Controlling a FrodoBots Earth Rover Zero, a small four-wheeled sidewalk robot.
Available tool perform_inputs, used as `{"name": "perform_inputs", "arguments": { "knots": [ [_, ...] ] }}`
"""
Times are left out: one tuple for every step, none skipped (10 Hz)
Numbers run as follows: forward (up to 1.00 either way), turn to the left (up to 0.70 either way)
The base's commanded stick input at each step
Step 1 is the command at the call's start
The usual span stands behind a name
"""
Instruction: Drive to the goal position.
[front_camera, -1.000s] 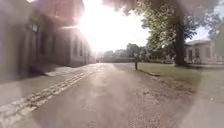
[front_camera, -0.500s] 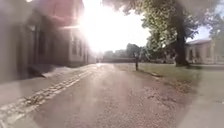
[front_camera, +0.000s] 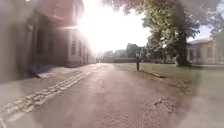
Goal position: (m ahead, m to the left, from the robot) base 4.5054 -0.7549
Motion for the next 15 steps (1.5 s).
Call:
{"name": "perform_inputs", "arguments": {
  "knots": [
    [0.60, 0.00],
    [0.60, 0.00],
    [0.60, 0.00],
    [0.60, 0.00],
    [0.60, 0.00],
    [0.60, 0.00],
    [0.60, 0.00],
    [0.60, 0.00],
    [0.60, 0.00],
    [0.60, 0.00],
    [0.60, 0.00],
    [0.60, 0.00],
    [0.60, 0.00],
    [0.60, 0.00],
    [0.60, 0.00]
  ]
}}
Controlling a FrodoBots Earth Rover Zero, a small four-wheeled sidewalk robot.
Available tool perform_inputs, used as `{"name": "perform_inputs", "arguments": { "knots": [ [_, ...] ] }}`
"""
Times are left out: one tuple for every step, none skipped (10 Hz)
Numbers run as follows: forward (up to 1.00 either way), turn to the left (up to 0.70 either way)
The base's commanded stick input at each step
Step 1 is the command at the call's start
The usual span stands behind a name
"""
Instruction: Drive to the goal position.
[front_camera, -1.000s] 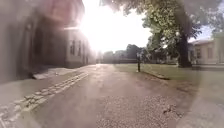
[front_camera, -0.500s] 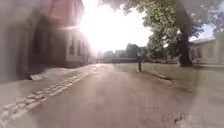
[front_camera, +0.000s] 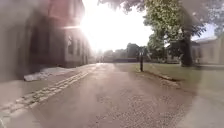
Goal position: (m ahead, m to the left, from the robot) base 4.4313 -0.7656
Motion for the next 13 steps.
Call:
{"name": "perform_inputs", "arguments": {
  "knots": [
    [0.60, 0.00],
    [0.60, 0.00],
    [0.60, 0.00],
    [0.60, 0.00],
    [0.60, 0.00],
    [0.60, 0.00],
    [0.60, 0.00],
    [0.60, 0.00],
    [0.60, 0.00],
    [0.60, 0.00],
    [0.60, 0.00],
    [0.60, 0.00],
    [0.60, 0.00]
  ]
}}
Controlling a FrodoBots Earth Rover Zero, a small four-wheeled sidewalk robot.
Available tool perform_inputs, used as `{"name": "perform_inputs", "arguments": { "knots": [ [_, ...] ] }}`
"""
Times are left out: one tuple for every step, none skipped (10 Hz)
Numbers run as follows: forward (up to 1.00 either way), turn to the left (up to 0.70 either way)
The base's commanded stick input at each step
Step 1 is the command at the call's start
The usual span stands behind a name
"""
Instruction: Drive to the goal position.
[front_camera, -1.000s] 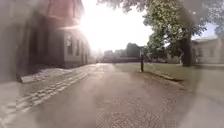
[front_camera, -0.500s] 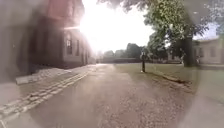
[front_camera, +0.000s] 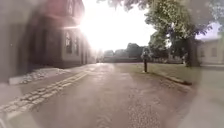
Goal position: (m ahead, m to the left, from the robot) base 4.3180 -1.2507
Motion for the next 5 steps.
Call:
{"name": "perform_inputs", "arguments": {
  "knots": [
    [0.60, 0.00],
    [0.60, 0.00],
    [0.60, 0.00],
    [0.60, 0.00],
    [0.60, 0.00]
  ]
}}
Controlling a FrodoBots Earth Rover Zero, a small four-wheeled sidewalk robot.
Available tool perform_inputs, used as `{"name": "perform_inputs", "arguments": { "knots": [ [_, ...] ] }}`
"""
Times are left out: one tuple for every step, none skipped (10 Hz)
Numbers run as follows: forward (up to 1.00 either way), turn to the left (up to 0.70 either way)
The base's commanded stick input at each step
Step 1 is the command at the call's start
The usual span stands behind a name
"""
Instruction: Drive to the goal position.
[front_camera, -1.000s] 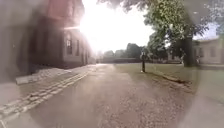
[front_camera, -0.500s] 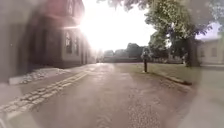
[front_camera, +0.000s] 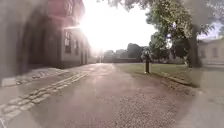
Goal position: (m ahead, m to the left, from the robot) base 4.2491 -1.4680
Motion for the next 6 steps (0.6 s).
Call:
{"name": "perform_inputs", "arguments": {
  "knots": [
    [0.60, 0.00],
    [0.60, 0.00],
    [0.60, 0.00],
    [0.60, 0.00],
    [0.60, 0.00],
    [0.60, 0.00]
  ]
}}
